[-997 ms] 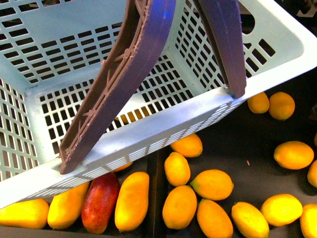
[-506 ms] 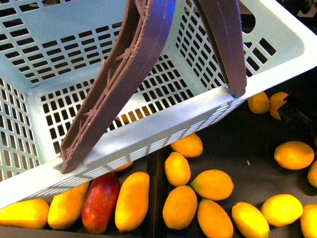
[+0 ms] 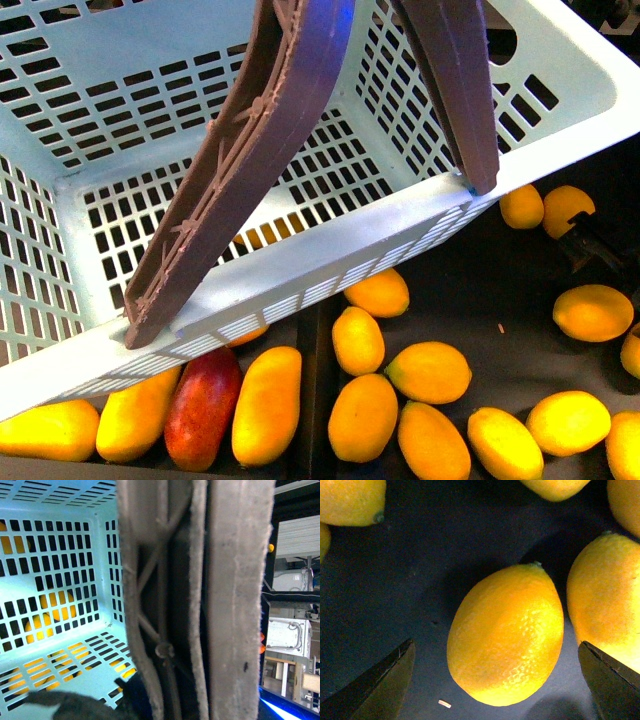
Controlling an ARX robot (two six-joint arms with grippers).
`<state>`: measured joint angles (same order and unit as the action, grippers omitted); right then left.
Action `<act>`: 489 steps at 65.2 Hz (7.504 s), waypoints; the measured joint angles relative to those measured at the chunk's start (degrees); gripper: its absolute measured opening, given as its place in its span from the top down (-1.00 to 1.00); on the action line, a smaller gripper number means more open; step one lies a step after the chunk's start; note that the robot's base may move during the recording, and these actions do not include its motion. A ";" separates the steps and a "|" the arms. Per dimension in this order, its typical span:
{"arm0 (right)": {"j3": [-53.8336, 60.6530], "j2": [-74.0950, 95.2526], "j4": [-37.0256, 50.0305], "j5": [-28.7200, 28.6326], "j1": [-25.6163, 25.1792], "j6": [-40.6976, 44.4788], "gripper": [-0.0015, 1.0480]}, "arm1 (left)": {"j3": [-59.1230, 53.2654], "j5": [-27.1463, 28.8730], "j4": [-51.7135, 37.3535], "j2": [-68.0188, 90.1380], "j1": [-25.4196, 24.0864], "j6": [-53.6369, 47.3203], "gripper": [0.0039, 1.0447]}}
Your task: Pick lemon and mango into basket
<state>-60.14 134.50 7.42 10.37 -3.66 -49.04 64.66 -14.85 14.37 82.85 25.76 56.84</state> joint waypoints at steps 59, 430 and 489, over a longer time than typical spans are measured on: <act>3.87 -3.15 7.67 -4.35 0.96 8.37 -0.26 | 0.00 0.09 0.00 0.00 0.00 0.00 0.74; 12.92 -10.95 -1.18 -3.06 -7.28 4.44 -0.83 | 0.24 0.11 0.15 0.66 -0.15 -0.07 0.74; -0.98 4.00 -3.61 -2.95 -4.28 2.99 -0.20 | 0.24 -0.04 0.15 0.66 -0.15 -0.02 0.74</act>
<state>-61.12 138.50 3.81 7.42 -7.94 -46.04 64.90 -14.90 14.52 83.50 25.61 56.82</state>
